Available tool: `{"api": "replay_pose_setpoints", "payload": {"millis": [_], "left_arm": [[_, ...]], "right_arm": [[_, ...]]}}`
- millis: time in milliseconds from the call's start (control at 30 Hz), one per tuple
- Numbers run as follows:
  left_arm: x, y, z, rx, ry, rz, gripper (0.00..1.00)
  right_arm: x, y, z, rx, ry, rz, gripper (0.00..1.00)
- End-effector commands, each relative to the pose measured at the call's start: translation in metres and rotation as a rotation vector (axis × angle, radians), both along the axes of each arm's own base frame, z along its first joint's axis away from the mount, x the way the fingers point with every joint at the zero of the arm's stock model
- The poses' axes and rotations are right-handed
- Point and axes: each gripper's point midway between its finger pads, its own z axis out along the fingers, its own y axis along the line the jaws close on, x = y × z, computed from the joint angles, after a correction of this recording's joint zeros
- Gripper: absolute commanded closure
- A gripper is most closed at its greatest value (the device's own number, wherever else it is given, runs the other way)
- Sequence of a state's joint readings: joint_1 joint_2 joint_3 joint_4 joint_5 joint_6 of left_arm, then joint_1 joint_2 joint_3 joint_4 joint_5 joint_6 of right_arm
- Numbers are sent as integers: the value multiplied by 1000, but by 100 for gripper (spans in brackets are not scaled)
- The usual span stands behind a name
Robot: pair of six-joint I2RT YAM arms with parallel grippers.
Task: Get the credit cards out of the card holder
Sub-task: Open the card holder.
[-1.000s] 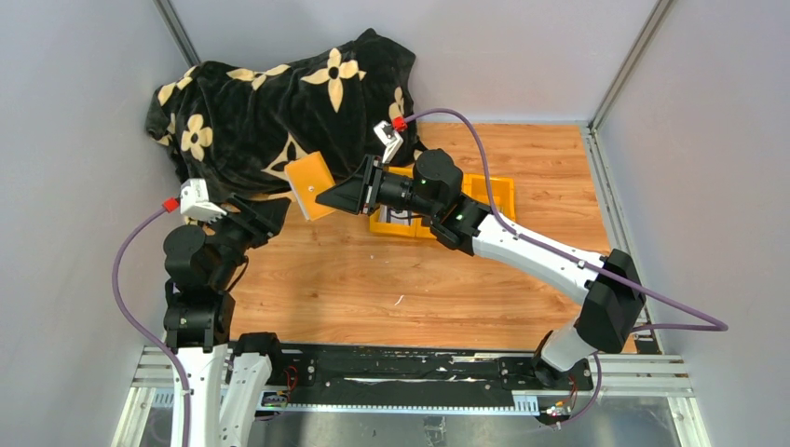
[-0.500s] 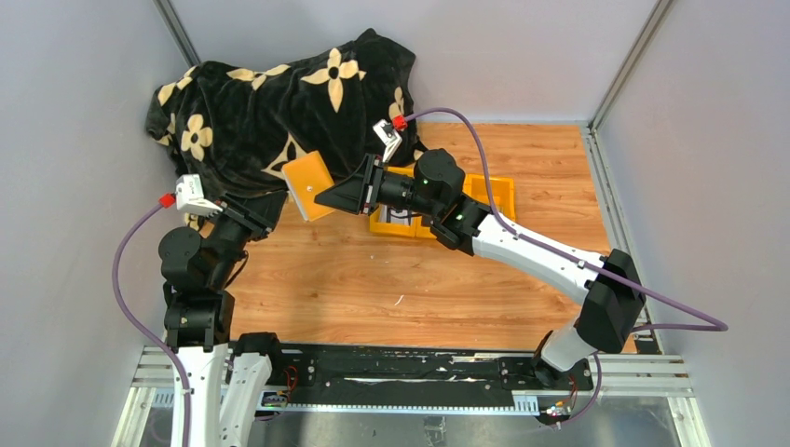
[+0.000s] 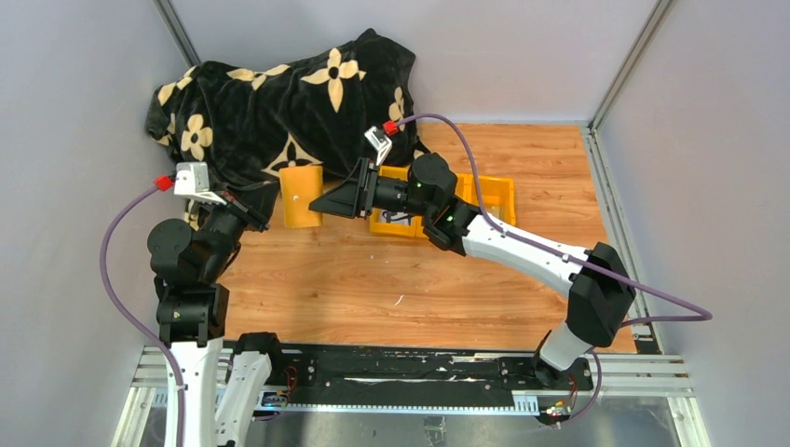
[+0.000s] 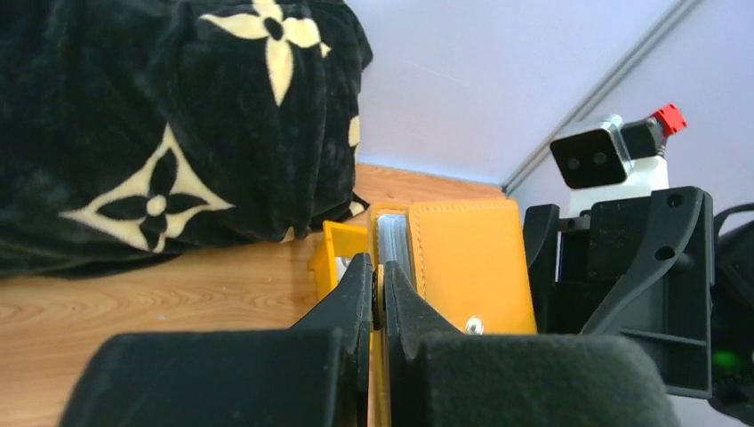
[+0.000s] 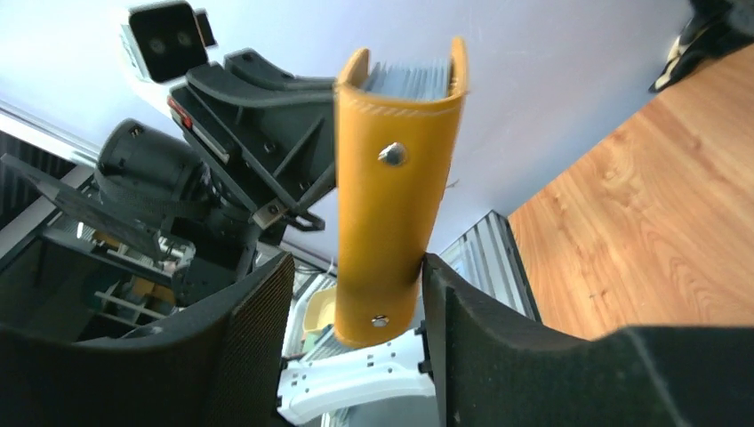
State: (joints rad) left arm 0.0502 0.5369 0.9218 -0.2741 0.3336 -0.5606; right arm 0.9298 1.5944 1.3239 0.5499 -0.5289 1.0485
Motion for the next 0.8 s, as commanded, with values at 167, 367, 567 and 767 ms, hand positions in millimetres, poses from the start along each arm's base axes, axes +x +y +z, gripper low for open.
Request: {"api": "replay_pose_setpoints", "payload": {"millis": [167, 367, 567, 767], "left_arm": [[-16, -33, 26, 335, -182, -246, 100], [-34, -46, 30, 483, -243, -358, 100], [-49, -54, 29, 552, -258, -443, 100], [-68, -65, 34, 548, -298, -525, 100]], "right_arm": [[-7, -12, -16, 39, 77, 127, 32], [-4, -26, -39, -9, 65, 141, 27], [-10, -33, -41, -72, -115, 201, 25], [1, -49, -42, -153, -444, 68, 25]]}}
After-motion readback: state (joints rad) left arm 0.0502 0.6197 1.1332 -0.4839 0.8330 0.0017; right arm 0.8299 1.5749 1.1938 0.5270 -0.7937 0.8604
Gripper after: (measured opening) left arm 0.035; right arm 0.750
